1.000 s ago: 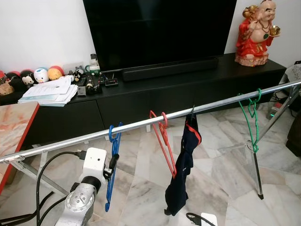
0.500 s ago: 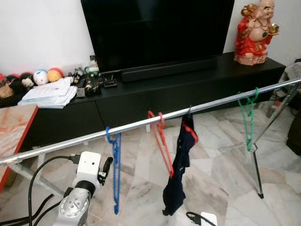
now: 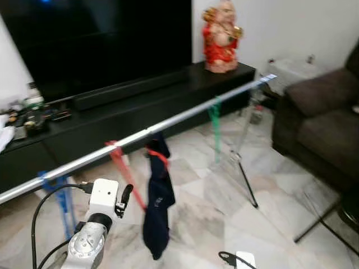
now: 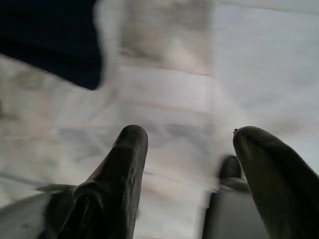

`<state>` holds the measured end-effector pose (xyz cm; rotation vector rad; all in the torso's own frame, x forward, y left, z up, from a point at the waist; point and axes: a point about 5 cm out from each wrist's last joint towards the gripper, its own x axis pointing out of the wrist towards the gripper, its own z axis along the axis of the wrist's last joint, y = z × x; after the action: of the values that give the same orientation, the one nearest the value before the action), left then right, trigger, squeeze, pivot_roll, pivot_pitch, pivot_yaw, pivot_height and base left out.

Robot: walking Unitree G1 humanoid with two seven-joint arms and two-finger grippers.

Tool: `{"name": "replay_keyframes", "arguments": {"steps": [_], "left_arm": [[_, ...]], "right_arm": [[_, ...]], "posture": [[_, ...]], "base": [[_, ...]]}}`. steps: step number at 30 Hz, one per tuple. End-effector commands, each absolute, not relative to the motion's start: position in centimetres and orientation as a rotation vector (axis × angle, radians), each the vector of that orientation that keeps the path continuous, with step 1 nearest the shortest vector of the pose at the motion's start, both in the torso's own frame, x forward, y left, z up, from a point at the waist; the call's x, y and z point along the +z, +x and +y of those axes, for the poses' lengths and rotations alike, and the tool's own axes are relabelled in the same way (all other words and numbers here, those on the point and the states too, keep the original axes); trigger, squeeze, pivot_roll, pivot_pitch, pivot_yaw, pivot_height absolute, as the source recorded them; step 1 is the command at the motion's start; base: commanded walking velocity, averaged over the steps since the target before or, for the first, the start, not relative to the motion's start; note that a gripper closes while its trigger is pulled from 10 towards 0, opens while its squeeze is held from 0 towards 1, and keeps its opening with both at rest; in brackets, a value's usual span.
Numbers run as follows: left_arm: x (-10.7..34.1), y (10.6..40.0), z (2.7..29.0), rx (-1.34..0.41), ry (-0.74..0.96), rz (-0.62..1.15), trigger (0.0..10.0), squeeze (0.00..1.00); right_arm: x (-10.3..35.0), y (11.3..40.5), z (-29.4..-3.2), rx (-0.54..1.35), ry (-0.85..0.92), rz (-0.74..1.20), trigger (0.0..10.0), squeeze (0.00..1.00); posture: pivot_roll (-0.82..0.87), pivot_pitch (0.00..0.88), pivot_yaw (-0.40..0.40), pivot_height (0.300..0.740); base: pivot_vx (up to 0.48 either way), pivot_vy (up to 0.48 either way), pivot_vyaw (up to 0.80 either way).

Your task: Hang hanger

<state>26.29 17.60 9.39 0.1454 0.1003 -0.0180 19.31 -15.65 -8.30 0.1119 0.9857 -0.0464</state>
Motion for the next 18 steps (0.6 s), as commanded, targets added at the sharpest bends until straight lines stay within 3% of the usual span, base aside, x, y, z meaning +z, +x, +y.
{"name": "replay_keyframes", "arguments": {"steps": [1,10,18], "left_arm": [[9.8,26.3,17.7,-0.019,0.158,0.085,10.0,0.0],[9.9,26.5,17.4,-0.031,0.152,0.077,10.0,0.0],[6.6,25.6,17.4,-0.151,0.174,0.24,10.0,0.0]], "right_arm": [[-8.3,19.2,-15.6,-0.046,0.108,0.993,10.0,0.0],[-8.3,19.3,-15.6,-0.047,0.108,0.992,10.0,0.0],[-8.3,19.3,-15.6,-0.057,0.114,0.975,10.0,0.0]], "posture": [[-0.04,0.0,0.11,0.74],[-0.05,0.003,0.11,0.74],[-0.04,0.0,0.11,0.74]], "base": [[0.0,-0.334,-0.73],[0.0,-0.336,-0.73],[0.0,-0.033,0.0]]}}
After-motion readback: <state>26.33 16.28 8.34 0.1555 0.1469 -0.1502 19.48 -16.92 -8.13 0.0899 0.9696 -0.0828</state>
